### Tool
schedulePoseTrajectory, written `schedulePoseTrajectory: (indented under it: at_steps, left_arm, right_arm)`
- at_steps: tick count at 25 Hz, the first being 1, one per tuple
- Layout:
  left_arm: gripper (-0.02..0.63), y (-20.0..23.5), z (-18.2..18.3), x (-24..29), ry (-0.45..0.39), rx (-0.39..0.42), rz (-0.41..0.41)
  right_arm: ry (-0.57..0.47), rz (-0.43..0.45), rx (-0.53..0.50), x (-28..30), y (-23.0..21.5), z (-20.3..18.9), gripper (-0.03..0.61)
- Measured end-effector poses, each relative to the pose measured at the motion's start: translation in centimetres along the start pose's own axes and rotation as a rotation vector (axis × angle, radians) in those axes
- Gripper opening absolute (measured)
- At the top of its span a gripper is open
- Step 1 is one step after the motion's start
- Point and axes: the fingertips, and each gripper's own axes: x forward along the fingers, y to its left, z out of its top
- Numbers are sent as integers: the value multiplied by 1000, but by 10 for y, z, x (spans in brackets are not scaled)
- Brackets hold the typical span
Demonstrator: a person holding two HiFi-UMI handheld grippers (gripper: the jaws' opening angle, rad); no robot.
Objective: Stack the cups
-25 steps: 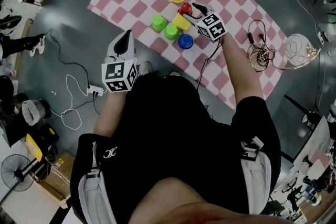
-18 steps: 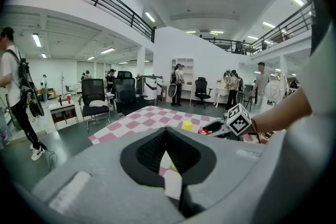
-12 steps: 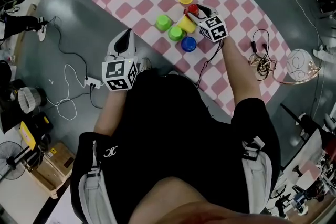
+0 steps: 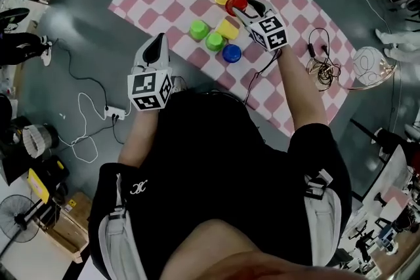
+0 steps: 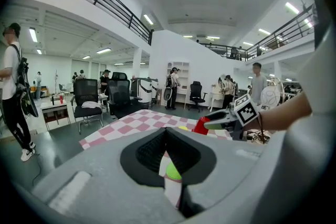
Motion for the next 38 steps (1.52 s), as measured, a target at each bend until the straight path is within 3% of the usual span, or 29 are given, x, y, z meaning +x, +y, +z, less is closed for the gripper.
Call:
schedulePoseTrajectory:
  at_steps: [7,15,25,38]
  left_arm:
    - [15,0,11,2,-28,10,-63]
    - [15,4,19,6,-42,21,-133]
    - [15,26,24,1,-54,26,-157]
    - [15,47,11,-9,-40,-2,-161]
  right_arm:
    - [-54,-7,-35,-25,30,60,210]
    - [-53,-3,-38,-35,65,93,210]
    - [1,-31,45,-19,94,84,210]
    - [110,-16,86,6,135,35,212]
